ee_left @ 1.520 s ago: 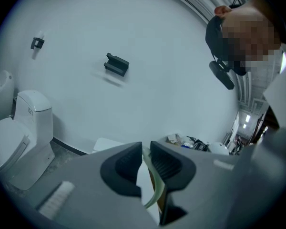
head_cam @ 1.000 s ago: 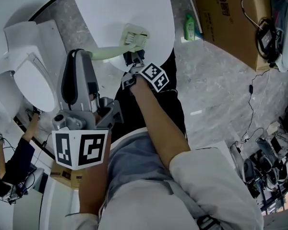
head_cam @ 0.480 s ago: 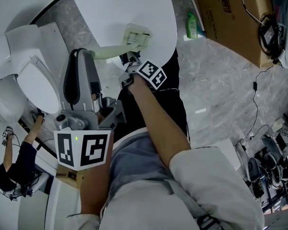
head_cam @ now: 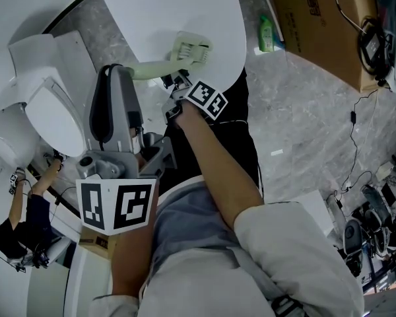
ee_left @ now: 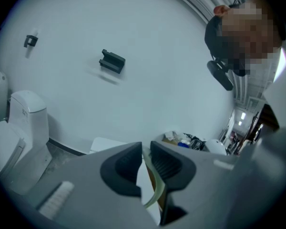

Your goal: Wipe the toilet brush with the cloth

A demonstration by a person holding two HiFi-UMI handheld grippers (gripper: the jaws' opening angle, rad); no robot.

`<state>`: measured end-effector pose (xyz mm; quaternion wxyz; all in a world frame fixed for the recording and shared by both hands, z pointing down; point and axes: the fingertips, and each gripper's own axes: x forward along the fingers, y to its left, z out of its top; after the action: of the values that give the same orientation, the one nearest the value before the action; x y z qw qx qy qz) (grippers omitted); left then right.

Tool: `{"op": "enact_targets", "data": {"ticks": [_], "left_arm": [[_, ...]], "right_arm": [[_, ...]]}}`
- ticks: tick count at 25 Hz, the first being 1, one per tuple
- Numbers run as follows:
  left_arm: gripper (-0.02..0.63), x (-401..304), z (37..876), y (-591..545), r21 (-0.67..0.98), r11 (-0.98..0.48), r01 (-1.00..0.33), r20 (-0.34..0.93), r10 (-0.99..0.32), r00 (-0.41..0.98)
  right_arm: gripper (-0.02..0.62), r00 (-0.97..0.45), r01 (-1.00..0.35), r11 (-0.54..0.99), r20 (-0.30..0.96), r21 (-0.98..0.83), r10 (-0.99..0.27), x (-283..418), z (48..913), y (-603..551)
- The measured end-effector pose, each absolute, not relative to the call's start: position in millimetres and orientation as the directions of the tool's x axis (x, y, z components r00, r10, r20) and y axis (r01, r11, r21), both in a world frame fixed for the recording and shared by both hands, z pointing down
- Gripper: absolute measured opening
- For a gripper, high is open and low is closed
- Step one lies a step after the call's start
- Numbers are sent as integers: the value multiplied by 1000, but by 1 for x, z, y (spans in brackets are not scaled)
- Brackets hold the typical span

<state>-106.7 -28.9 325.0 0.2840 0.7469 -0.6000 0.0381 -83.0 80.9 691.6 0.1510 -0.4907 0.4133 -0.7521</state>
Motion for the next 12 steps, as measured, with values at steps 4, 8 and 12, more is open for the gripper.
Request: {"op": "enact_targets", "data": {"ticks": [4, 8, 12], "left_arm": [[0, -107, 325, -29, 378, -121, -918, 396, -875, 278], [0, -107, 325, -31, 375, -127, -918, 391, -876, 281], [0, -107, 326, -34, 374, -125, -919, 390, -878, 279]], "right_arm": [[100, -491, -176, -596, 594, -783, -637, -90, 688, 77], [100, -517, -180, -578, 576, -796, -633, -95, 682, 75], [100, -556, -196, -542, 548, -817, -625, -102, 677, 71]]}}
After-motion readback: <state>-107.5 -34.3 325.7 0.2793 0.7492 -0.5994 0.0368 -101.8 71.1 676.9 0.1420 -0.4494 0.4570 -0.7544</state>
